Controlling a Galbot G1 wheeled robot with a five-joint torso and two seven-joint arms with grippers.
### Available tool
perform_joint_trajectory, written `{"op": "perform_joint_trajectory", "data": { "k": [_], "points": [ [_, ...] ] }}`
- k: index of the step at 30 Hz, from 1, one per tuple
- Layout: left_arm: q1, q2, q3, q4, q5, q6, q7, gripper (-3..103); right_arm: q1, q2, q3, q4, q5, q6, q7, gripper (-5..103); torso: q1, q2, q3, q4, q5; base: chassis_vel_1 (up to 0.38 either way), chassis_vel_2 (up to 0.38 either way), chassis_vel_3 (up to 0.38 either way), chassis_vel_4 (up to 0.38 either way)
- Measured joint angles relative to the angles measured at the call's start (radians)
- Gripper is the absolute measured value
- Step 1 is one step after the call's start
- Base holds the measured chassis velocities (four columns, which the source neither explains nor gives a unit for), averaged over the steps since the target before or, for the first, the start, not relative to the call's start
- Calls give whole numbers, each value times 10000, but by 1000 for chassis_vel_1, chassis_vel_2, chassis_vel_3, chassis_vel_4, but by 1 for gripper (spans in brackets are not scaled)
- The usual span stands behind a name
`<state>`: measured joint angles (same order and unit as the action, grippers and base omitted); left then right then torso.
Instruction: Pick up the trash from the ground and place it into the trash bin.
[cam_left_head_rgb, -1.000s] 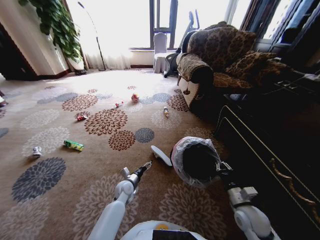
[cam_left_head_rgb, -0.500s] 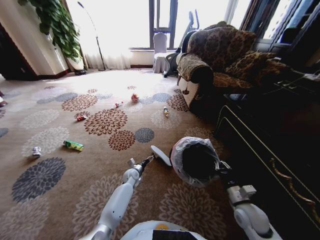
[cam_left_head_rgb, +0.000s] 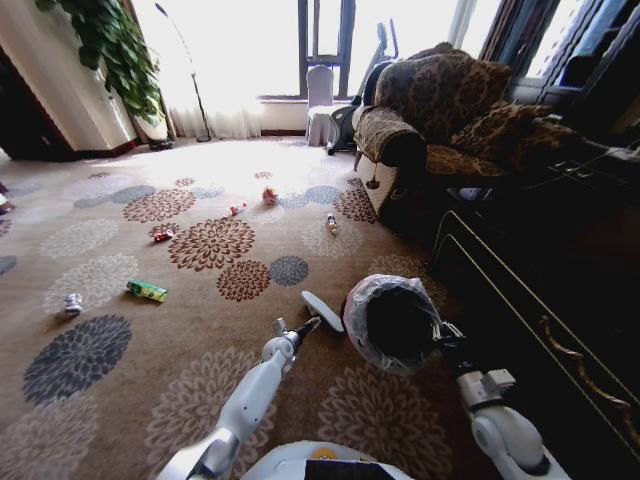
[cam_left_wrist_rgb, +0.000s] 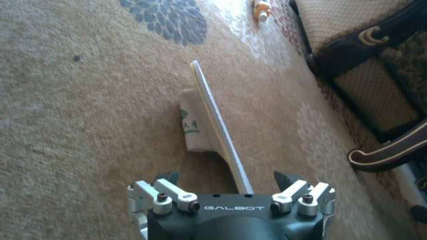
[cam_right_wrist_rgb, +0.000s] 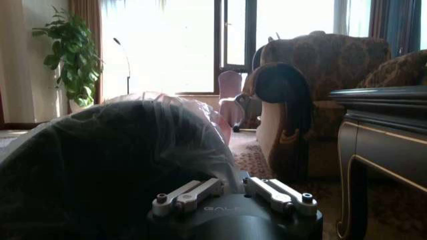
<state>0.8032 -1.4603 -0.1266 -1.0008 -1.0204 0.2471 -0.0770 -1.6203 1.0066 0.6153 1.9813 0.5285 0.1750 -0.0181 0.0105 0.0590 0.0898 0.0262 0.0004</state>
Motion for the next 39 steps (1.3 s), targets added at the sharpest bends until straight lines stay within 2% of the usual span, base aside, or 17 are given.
{"op": "perform_joint_trajectory", "data": {
  "k": [10,13,15,16,19,23,25,29,30,33,36,38,39],
  "points": [
    [-953,-286,421,1312,100,3,564,96,36,-350,63,-42,98,38,-3,0,0,0,0,-3,-2,0,0,0,0],
    [-1412,-610,464,1991,265,-19,749,93,176,-547,66,-74,195,-30,-2,0,0,0,0,-3,-3,0,0,0,0],
    [-1799,-949,179,2806,675,-56,1112,93,226,-639,63,-103,219,-43,-2,0,0,0,0,-4,-4,0,0,0,0],
    [-1799,-949,179,2806,675,-56,1112,93,226,-639,63,-103,219,-43,-2,0,0,0,0,-4,-4,0,0,0,0],
    [-2413,-1476,-686,4298,1287,-57,1535,92,217,-766,85,-112,272,-44,-2,0,1,0,0,-9,-5,0,0,0,0],
    [-2614,-1512,-1099,4870,1748,-65,1944,90,214,-818,147,-155,281,-70,0,0,0,0,0,-3,-2,0,0,0,0],
    [-2912,-1516,-1539,5503,2317,-115,2262,89,211,-829,154,-204,246,-102,0,0,1,-1,1,-3,-4,0,0,0,0],
    [-3258,-1511,-1992,5992,2913,-137,2329,93,233,-730,108,-206,206,-111,0,0,0,0,0,-3,-3,0,0,0,0],
    [-3385,-1507,-2099,6137,3016,-130,2352,85,246,-679,73,-204,149,-123,-1,0,0,0,0,-3,-3,0,0,0,0],
    [-3487,-1502,-2132,6244,3069,-69,2428,80,210,-661,66,-154,104,-140,-1,0,0,0,0,-3,-3,0,0,0,0],
    [-3538,-1498,-2131,6300,3241,133,2670,64,106,-660,99,-92,98,-143,-1,0,0,0,0,-4,-4,0,0,0,0],
    [-3535,-1497,-2124,6300,3271,150,2716,64,98,-657,108,-91,97,-143,-1,0,0,0,0,-4,-4,0,0,0,0],
    [-3524,-1495,-2128,6306,3326,162,2767,53,88,-632,116,-91,94,-142,0,0,0,0,0,-5,-5,0,0,0,0]
  ]
}}
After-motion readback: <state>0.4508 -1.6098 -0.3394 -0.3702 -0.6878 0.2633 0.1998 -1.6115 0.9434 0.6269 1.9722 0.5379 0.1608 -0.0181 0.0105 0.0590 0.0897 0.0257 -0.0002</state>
